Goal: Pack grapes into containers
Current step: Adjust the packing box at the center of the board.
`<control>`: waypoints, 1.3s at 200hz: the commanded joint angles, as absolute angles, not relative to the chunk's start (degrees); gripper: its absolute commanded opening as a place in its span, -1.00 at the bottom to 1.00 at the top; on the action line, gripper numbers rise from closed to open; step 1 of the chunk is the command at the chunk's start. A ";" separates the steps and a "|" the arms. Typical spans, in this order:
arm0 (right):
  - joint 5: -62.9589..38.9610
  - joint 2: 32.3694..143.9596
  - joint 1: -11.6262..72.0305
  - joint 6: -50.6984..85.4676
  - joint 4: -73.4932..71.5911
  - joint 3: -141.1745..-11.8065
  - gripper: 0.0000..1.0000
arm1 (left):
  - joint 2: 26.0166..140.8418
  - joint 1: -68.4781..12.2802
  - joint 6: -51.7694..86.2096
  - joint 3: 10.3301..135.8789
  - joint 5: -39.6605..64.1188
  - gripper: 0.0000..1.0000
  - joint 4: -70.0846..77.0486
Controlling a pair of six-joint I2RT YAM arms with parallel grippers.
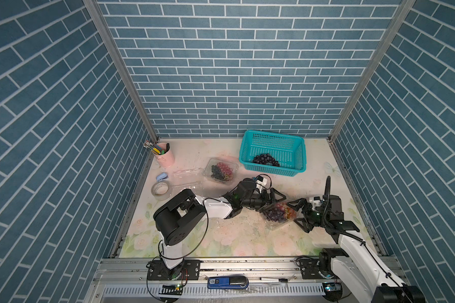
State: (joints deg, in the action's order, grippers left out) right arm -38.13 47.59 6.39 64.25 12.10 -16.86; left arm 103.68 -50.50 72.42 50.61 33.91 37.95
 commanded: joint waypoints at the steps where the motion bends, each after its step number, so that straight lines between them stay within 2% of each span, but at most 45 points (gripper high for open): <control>1: -34.31 50.29 8.41 68.96 3.47 -18.16 0.97 | 100.89 -47.82 69.95 48.56 33.40 0.99 34.58; 88: -29.84 74.24 16.26 70.82 -13.98 -29.66 0.96 | 96.91 -45.79 66.88 48.17 32.43 0.99 28.31; 112: -30.54 77.74 16.18 67.99 -12.84 -32.76 0.96 | 97.38 -45.86 67.32 48.72 32.43 0.99 28.45; 136: -29.85 76.29 14.24 62.82 -6.88 -34.65 0.96 | 97.71 -45.88 67.15 49.76 32.09 0.99 27.36; 184: -36.09 76.04 5.21 55.05 -2.74 -33.43 0.78 | 100.85 -47.00 67.50 52.92 32.22 0.99 27.03; 260: -42.11 82.19 3.27 53.84 -14.77 -30.55 0.22 | 103.86 -47.72 67.59 55.27 31.55 0.99 25.95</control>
